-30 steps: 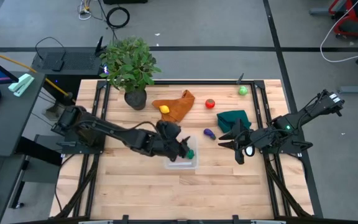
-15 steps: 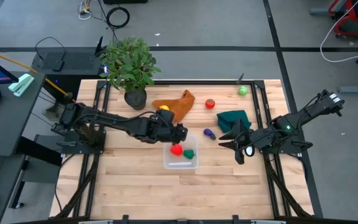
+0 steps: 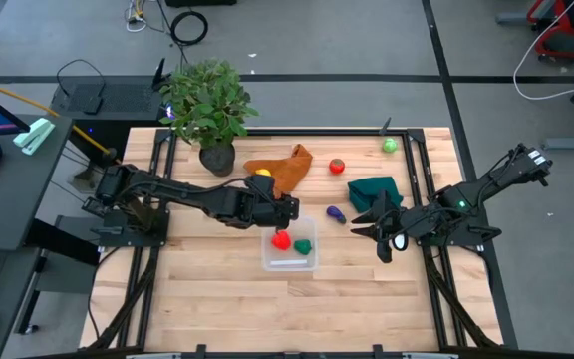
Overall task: Pick and placing Produce into tupperware
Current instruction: Put the lemon into the transparent bin
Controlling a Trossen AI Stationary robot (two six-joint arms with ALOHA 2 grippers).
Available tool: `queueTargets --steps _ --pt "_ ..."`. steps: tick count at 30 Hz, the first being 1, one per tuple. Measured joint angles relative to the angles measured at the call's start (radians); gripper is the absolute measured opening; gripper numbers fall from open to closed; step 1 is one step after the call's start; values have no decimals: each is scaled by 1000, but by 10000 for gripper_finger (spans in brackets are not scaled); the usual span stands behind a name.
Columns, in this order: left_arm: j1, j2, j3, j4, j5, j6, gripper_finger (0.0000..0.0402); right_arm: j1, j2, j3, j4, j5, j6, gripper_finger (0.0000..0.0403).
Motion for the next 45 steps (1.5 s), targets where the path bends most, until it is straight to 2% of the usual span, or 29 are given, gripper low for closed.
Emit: queueTargets --steps 12,19,23,28,32,36,40,45 --pt "0 0 0 36 2 0 274 0 0 0 0 0 6 77" --pt "-4 23 -1 6 42 -10 270 0 0 0 0 -1 18 77" --pt "-13 48 -2 -62 48 -148 253 0 0 0 -4 -2 -9 77" --pt "-28 75 -1 -86 -5 -323 226 -1 -3 1 -43 -5 -32 77" --pt "-7 92 -1 -99 -44 -397 208 -1 -9 1 -71 -19 -62 77" --pt "28 128 -1 -106 -37 -479 194 -1 -15 1 -68 -21 -107 77" --pt "62 162 -1 -105 17 -537 196 -1 -18 1 -69 -21 -137 77" --pt "105 174 -1 -105 53 -588 230 -1 -18 1 -69 -21 -171 77"
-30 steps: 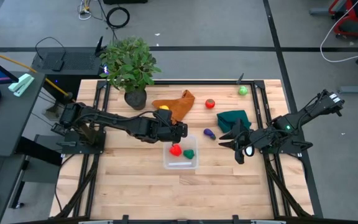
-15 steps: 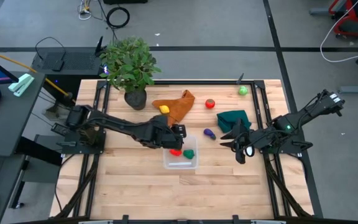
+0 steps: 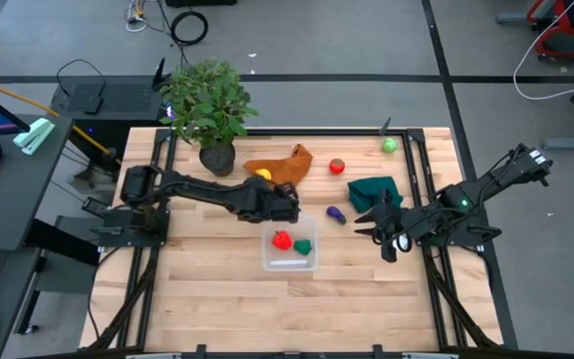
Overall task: Pick and placing Produce into tupperware
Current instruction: Put the lemon into the transparent bin
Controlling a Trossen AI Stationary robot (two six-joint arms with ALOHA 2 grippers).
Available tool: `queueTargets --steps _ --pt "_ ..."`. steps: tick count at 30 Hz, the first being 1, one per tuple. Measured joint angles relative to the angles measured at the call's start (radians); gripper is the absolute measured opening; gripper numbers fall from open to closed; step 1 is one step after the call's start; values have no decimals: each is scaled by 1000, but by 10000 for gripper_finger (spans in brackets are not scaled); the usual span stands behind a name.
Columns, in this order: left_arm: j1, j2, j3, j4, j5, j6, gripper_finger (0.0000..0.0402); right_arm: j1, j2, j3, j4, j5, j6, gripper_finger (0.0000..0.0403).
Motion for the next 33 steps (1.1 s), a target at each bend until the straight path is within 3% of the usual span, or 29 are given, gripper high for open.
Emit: queueTargets --steps 15,33 --pt "134 0 0 -11 37 30 353 0 0 0 2 9 -22 77" --pt "144 94 0 -18 24 -97 348 0 0 -1 3 11 -10 77"
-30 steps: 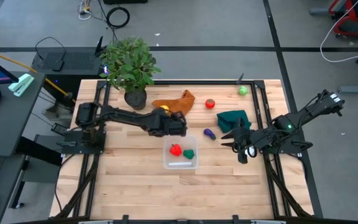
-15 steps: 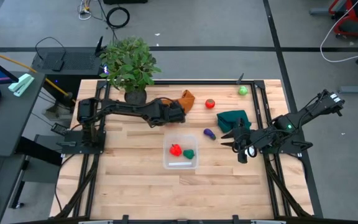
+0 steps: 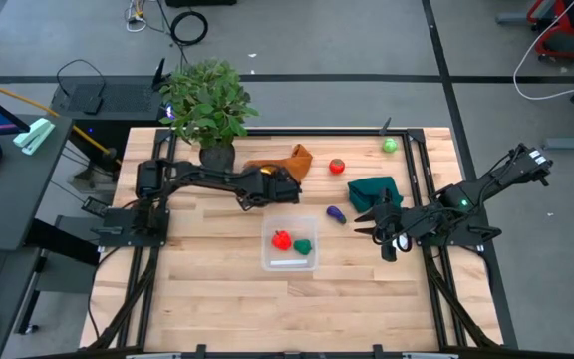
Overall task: Pick and placing Produce into tupperware
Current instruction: Put the lemon into the transparent bin
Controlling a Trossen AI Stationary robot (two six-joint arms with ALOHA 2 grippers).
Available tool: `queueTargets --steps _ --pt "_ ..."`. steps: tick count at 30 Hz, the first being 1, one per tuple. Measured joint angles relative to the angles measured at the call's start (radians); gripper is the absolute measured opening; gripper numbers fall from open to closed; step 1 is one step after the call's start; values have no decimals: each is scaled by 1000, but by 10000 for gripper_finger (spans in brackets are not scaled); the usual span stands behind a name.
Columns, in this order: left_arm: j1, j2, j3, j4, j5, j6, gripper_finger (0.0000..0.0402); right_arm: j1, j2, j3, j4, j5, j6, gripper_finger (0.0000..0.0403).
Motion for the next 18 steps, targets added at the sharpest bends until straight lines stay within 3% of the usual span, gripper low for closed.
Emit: queueTargets --steps 18 --pt "93 0 0 26 78 8 348 0 0 0 4 -1 2 77"
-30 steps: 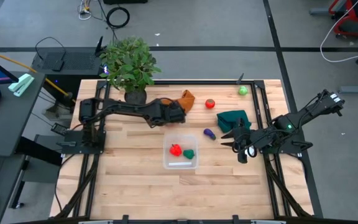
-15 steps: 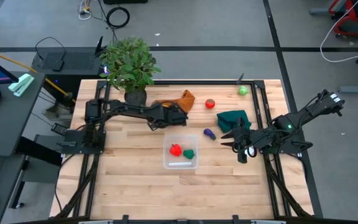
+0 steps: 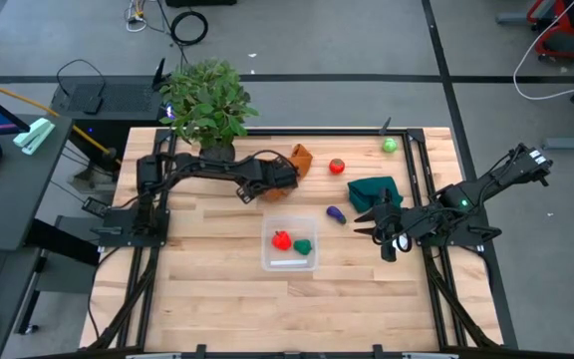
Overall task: Pick and placing Produce into tupperware
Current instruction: Put the lemon into the transparent bin
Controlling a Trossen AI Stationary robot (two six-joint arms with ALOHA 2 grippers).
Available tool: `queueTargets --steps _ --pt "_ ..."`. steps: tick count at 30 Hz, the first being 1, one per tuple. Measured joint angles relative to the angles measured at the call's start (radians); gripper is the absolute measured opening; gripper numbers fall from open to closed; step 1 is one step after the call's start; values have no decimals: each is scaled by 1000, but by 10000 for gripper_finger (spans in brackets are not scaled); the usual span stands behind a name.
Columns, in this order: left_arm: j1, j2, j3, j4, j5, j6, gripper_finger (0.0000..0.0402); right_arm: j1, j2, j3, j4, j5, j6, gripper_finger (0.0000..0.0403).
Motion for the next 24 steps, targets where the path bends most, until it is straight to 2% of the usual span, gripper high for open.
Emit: queueTargets --steps 3,8,24 --pt "13 0 0 -3 4 2 348 0 0 0 0 0 0 77" --pt "39 0 0 -3 70 47 348 0 0 0 0 -1 0 77" --pt "84 0 0 -4 105 102 348 0 0 0 0 -3 -1 77"
